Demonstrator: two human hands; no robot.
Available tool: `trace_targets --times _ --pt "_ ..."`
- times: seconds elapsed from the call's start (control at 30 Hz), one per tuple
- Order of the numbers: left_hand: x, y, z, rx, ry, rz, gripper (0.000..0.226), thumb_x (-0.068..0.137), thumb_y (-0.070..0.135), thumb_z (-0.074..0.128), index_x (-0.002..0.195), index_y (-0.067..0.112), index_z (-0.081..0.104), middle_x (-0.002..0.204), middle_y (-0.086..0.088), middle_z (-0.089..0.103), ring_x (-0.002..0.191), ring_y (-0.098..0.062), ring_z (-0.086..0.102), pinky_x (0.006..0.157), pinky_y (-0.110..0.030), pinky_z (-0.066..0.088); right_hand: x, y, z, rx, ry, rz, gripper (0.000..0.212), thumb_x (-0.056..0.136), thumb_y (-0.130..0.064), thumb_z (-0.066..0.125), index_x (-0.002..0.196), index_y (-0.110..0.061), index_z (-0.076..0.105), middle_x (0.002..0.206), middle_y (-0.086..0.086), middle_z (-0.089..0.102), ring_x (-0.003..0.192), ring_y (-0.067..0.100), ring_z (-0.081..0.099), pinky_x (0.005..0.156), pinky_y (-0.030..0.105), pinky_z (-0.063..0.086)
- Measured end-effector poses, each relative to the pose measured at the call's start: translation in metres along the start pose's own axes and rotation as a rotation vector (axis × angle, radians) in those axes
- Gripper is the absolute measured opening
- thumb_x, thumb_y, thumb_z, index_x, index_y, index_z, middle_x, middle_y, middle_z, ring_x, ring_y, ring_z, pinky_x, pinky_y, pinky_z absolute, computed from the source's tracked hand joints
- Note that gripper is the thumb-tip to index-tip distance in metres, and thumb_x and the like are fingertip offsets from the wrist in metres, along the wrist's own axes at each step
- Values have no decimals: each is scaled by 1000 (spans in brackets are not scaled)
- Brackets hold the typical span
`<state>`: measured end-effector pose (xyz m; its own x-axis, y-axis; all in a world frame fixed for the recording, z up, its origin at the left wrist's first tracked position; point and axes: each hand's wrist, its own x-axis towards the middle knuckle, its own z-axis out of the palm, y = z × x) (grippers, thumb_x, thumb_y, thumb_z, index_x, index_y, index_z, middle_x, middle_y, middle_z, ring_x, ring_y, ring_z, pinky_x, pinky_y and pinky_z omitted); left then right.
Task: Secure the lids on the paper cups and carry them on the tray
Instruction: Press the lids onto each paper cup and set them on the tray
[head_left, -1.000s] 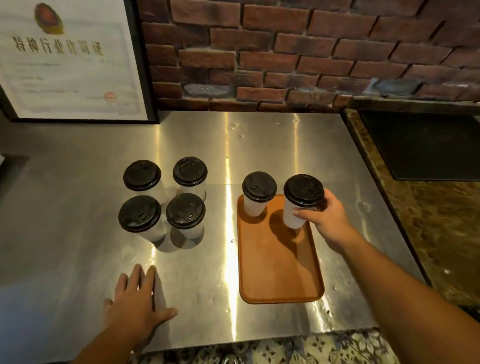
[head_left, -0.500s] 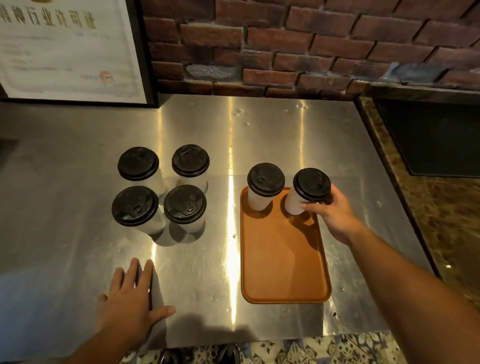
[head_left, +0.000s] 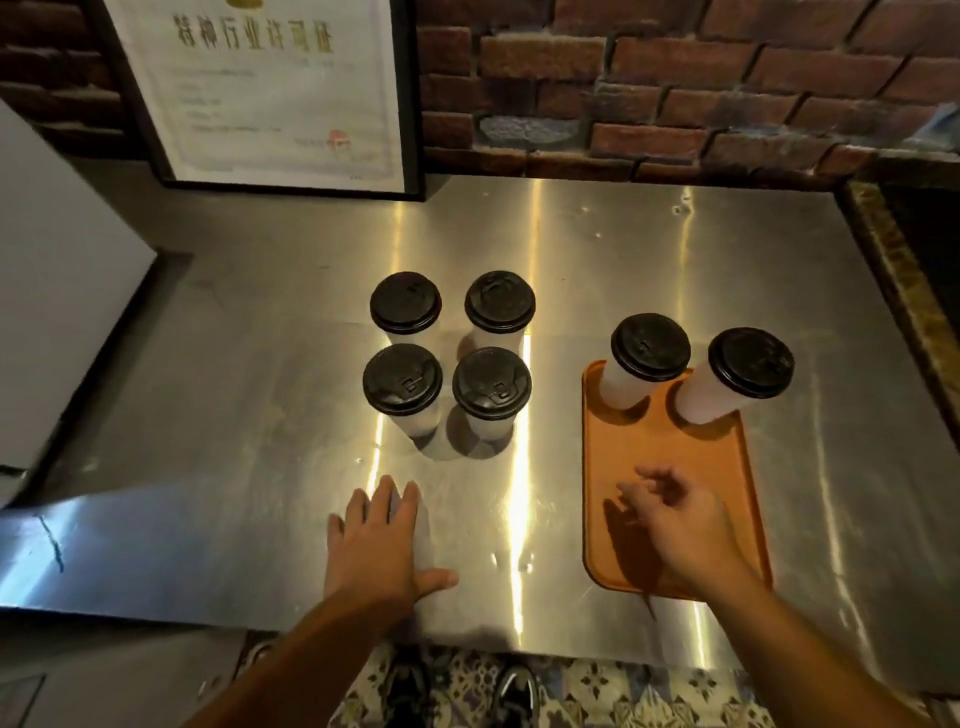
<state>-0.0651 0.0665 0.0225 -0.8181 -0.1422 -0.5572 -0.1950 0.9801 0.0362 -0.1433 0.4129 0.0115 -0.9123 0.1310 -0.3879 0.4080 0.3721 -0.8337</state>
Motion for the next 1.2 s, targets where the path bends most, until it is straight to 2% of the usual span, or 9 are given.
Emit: trace_targets --times 0.07,0.13,0.23,0.33,0.4,0.57,0.77,1.07,1.2 --pt "1 -7 2 -9 29 20 127 73 98 49 169 33 -4 177 -3 -4 161 -38 3 129 -61 13 -9 -15 24 -78 -152 -129 28 94 -29 79 108 -50 68 95 -14 74 88 9 73 77 26 63" --pt "4 -16 2 -11 52 47 120 76 98 46 168 38 -1 177 0 0 161 -35 7 129 -61 15 -10 -36 48 -60 -210 -183 32 88 -37 80 117 -43 66 96 -16 73 88 9 72 78 29 65" --pt "5 -25 0 8 78 84 113 79 95 47 168 41 1 177 2 7 159 -32 14 128 -60 19 -1 -69 73 -57 -214 -221 69 77 -55 82 137 -35 56 104 -26 66 95 6 69 71 17 60" --pt "4 -24 2 3 112 97 111 83 90 50 168 38 2 175 -2 7 158 -32 15 127 -58 23 15 -96 86 -197 -280 -248 92 82 -51 86 156 -38 33 136 -20 53 119 8 58 90 26 55" --pt "3 -24 5 13 117 83 113 83 91 47 168 36 -3 176 -8 -4 160 -37 7 128 -59 20 21 -103 91 -211 -308 -265 98 80 -51 88 158 -39 30 147 -16 49 128 12 52 97 31 52" --pt "5 -27 12 78 86 48 116 79 98 32 165 37 -17 175 -17 -15 161 -45 -8 127 -67 8 28 -109 102 -66 -350 -252 93 78 -37 94 154 -36 41 153 -13 53 141 15 48 115 47 48" --pt "12 -30 18 50 58 35 117 75 99 32 163 42 -21 174 -14 -21 161 -42 -13 126 -68 9 37 -114 107 -28 -401 -276 83 74 -44 94 144 -45 50 141 -21 62 138 12 54 117 51 46" --pt "15 -31 20 41 38 41 119 74 101 29 162 42 -23 173 -14 -24 160 -43 -17 126 -70 4 44 -118 110 -33 -405 -260 74 67 -55 94 131 -58 57 130 -28 66 125 1 59 103 32 48" --pt "16 -31 18 45 28 49 118 76 100 30 163 41 -22 173 -14 -23 160 -43 -16 126 -70 4 44 -119 108 -32 -400 -268 74 68 -53 95 132 -51 60 130 -22 68 121 -5 60 99 28 48"
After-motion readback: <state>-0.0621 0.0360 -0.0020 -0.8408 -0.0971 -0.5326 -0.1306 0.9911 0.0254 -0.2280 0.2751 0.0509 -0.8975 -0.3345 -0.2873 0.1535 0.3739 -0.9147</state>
